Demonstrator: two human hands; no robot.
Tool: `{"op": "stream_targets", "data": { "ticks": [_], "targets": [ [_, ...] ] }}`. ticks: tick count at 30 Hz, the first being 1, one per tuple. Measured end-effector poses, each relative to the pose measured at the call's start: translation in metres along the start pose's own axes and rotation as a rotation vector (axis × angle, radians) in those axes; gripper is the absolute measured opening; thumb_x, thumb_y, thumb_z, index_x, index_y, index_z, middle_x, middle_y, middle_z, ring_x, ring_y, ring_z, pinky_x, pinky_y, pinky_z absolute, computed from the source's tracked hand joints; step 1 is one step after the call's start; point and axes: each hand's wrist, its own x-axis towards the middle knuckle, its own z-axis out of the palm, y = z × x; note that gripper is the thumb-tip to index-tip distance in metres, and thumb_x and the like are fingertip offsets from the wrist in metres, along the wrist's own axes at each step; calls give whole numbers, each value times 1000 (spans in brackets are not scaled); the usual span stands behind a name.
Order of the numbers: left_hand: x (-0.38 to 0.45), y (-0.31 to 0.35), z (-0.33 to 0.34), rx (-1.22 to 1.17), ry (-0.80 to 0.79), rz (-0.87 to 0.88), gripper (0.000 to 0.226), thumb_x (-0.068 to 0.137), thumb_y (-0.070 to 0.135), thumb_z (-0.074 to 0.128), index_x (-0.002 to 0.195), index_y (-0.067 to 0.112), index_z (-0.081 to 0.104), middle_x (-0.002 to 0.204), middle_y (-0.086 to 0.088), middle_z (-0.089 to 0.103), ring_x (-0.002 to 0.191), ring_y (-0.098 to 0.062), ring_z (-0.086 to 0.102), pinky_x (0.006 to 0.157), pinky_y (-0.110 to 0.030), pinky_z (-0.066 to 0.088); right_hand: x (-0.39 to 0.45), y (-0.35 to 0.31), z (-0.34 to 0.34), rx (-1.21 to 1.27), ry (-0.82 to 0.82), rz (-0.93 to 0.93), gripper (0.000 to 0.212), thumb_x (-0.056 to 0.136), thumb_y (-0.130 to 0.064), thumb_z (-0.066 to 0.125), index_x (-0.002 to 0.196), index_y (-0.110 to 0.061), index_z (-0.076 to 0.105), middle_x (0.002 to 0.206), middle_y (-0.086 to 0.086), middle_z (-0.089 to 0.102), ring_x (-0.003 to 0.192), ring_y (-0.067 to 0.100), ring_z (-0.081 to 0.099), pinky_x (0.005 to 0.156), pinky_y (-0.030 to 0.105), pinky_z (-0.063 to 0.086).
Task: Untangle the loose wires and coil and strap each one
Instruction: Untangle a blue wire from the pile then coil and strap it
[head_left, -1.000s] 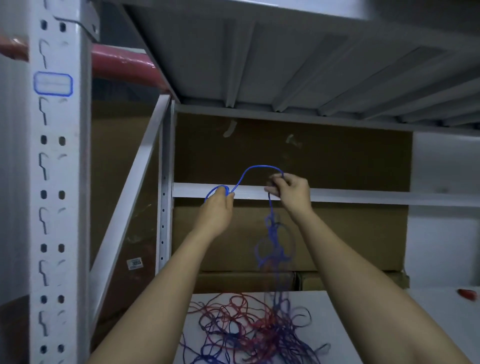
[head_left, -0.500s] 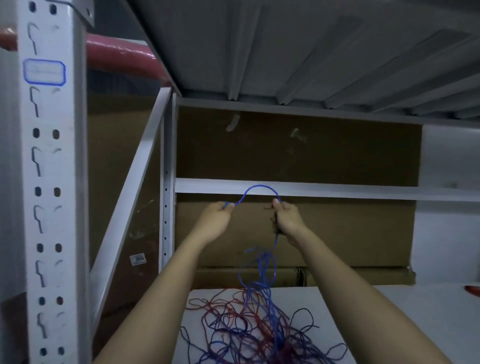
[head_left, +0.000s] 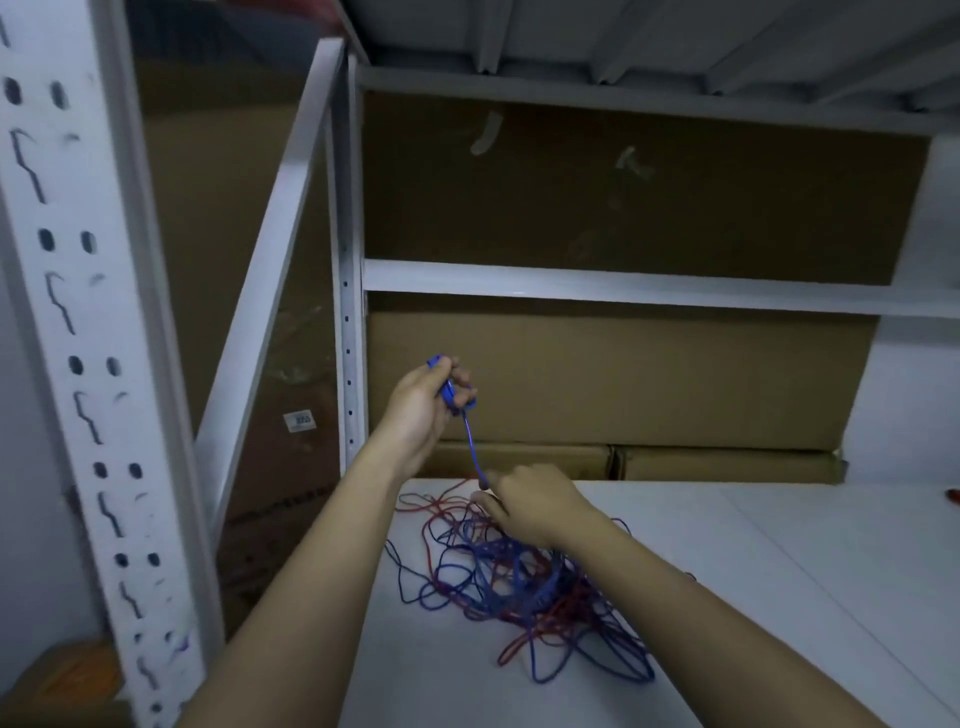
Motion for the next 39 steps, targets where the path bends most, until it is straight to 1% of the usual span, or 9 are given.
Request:
{"op": "stream_targets", "data": {
  "ticks": [6,11,13,17,22,24,28,35,39],
  "targets": [
    [-5,-40,-16,786,-33,106,13,106,18,27,106,8,35,112,-8,62,78,-10,63,80,-24,45,-26,-5,-1,360,151,-110,22,99,-29,44,80,-17,46,68,5,57,61,26,50,52,35,27],
    [-16,-55,-32,1497,-316,-110,27,103,34,33,99,11,45,91,-10,58,85,-27,56,71,-34,40,-34,20,9,952,126,168,15,92,-27,62,77,-23,63,52,-14,47,49,3,40,53,21,33],
    [-24,-57,-33,1456,-363,-198,34,102,42,35,97,13,52,87,-3,54,86,-20,53,70,-31,36,-38,27,15,1022,149,255,13,88,-26,68,76,-24,66,52,-13,46,50,1,40,53,19,33],
    [-46,-59,-32,1150,-562,-347,44,92,56,48,71,17,48,61,0,42,52,-12,38,54,-22,34,-49,21,26,1049,223,339,19,84,-30,72,71,-18,67,49,-12,46,47,1,38,50,15,30],
    [-60,-64,-36,692,-320,-305,34,100,34,44,73,14,49,47,7,29,45,-9,27,52,-15,38,-74,6,41,1306,191,355,25,87,-25,69,64,-20,61,58,1,43,57,13,37,56,26,29],
    [-62,-62,-36,573,-248,-239,34,102,31,41,73,14,48,47,9,27,46,-9,27,59,-21,40,-83,-1,47,1414,150,315,9,86,-16,70,78,-20,68,68,1,62,65,13,56,65,20,42],
    [-67,-61,-26,509,-226,-141,34,103,29,38,75,13,48,46,11,27,44,-7,27,60,-17,43,-87,-9,56,1533,123,286,19,87,-4,66,98,-20,67,85,-6,73,83,10,69,76,18,51],
    [-66,-50,-31,191,-99,-33,34,104,25,33,75,11,46,45,9,23,39,-7,17,63,-23,42,-78,5,74,1500,433,575,15,90,2,59,92,-10,67,56,3,65,49,16,59,56,23,50],
    [-68,-52,-36,221,-42,-13,35,104,26,35,74,12,47,45,10,26,39,-6,20,64,-24,41,-81,21,96,1181,357,744,16,92,-6,59,80,-10,69,65,6,65,60,19,58,59,25,45]
  ]
}}
